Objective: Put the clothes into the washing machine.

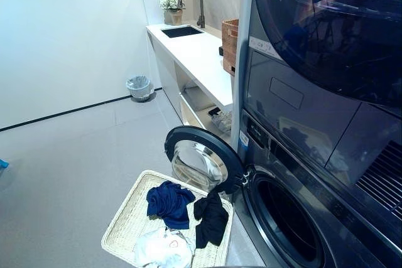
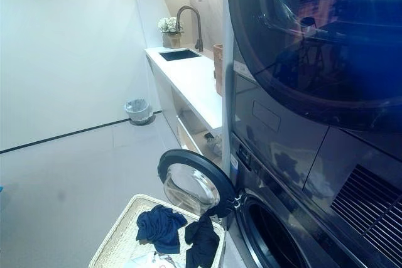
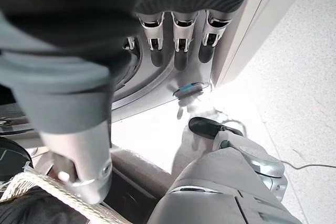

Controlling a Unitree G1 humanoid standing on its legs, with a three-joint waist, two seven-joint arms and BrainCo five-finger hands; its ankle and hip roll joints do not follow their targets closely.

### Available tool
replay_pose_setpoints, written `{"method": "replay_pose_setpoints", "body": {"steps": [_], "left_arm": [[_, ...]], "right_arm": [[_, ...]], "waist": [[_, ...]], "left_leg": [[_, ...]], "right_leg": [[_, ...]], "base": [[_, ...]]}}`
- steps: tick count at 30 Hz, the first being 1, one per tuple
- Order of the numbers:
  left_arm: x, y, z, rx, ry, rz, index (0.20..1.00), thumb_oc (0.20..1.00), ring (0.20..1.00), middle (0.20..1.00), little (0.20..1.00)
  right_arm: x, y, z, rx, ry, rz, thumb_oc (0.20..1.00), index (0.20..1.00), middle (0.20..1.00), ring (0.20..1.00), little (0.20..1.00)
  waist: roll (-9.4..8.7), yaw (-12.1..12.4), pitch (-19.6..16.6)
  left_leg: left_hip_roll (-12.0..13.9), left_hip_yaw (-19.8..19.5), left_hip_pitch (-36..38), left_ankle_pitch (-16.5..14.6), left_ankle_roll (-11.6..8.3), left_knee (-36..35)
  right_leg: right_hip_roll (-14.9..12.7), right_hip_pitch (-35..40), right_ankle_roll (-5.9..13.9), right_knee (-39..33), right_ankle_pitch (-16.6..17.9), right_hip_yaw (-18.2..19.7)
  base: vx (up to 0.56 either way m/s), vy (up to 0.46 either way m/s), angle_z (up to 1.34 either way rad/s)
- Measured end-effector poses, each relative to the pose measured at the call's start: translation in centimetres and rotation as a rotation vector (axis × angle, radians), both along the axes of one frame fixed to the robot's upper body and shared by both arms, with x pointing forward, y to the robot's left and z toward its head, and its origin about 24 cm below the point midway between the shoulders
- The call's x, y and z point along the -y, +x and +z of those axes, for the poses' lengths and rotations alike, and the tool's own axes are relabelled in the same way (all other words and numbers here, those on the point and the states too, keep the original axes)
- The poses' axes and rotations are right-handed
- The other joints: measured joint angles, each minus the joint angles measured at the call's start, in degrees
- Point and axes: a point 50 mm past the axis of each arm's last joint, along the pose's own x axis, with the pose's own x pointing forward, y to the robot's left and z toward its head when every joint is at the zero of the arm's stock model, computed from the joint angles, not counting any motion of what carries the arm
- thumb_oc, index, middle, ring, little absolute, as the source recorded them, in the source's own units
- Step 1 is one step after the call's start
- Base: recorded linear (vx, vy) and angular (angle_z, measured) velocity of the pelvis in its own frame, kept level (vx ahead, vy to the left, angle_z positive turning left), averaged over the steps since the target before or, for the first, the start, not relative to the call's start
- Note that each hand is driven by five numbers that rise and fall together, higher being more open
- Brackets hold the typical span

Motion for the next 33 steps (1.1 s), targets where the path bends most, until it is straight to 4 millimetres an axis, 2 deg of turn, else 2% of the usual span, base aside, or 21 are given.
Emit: {"method": "replay_pose_setpoints", "body": {"steps": [27,33], "left_arm": [[0.06,0.00,0.00,0.000,-0.014,0.003,1.000,1.000,1.000,1.000,1.000],[-0.01,0.14,0.05,0.021,-0.023,0.059,1.000,1.000,1.000,1.000,1.000]], "right_arm": [[0.00,-0.02,0.00,-0.001,0.000,0.000,1.000,1.000,1.000,1.000,1.000],[0.07,-0.03,0.02,-0.005,-0.001,-0.001,1.000,1.000,1.000,1.000,1.000]], "waist": [[0.00,0.0,0.0],[0.32,0.0,0.5]], "left_leg": [[0.0,0.0,0.0,0.0,0.00,0.0],[0.1,0.0,-1.1,0.0,0.00,0.0]], "right_leg": [[0.0,0.0,0.00,0.0,0.0,0.0],[0.0,-0.7,-0.18,0.0,-0.1,0.0]], "base": [[0.00,0.001,-0.01],[0.01,0.001,0.00]]}}
